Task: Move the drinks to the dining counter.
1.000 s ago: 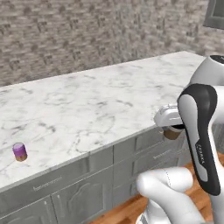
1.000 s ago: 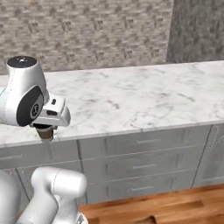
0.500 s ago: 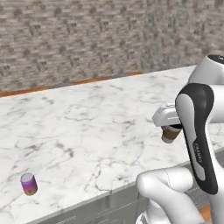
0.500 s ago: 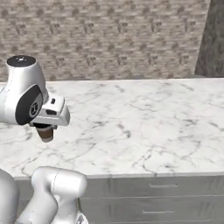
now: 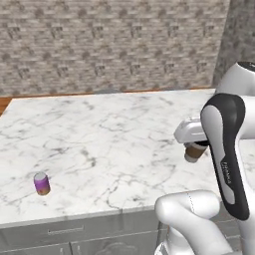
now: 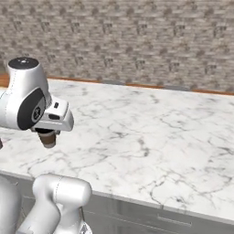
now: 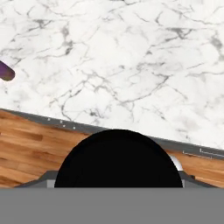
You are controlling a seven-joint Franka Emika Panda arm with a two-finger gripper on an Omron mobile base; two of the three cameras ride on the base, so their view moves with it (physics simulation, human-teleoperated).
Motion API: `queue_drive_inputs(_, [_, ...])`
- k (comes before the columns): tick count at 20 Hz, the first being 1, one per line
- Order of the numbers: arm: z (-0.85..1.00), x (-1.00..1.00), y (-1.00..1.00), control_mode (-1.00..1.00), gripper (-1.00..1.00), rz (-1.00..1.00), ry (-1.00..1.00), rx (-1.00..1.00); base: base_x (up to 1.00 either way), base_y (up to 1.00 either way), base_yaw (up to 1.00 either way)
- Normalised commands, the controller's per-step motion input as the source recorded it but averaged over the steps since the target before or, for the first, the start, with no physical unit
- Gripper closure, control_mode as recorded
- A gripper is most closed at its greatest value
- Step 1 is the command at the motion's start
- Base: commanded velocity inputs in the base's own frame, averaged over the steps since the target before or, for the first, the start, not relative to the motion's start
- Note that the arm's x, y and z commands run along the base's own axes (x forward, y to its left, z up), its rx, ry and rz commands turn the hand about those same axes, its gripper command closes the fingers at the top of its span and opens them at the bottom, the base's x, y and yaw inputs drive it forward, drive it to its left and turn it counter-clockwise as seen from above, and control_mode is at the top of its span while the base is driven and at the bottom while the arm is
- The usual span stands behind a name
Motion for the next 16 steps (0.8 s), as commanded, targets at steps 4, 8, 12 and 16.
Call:
queue_drive_inputs(4, [0.00, 0.00, 0.00, 1.00, 1.00, 0.00, 0.00, 0.00, 0.93, 0.00, 0.15])
queue_drive_inputs(8, [-0.02, 0.47, 0.02, -1.00, 1.00, 0.03, 0.23, 0.00, 0.21, 0.00, 0.01])
queue_drive_inputs(12, [-0.06, 0.49, 0.08, -1.00, 1.00, 0.03, 0.25, 0.00, 0.00, 0.00, 0.00])
queue_drive_inputs(16, [-0.15, 0.48, 0.15, -1.00, 1.00, 0.02, 0.30, -0.03, 0.00, 0.00, 0.00])
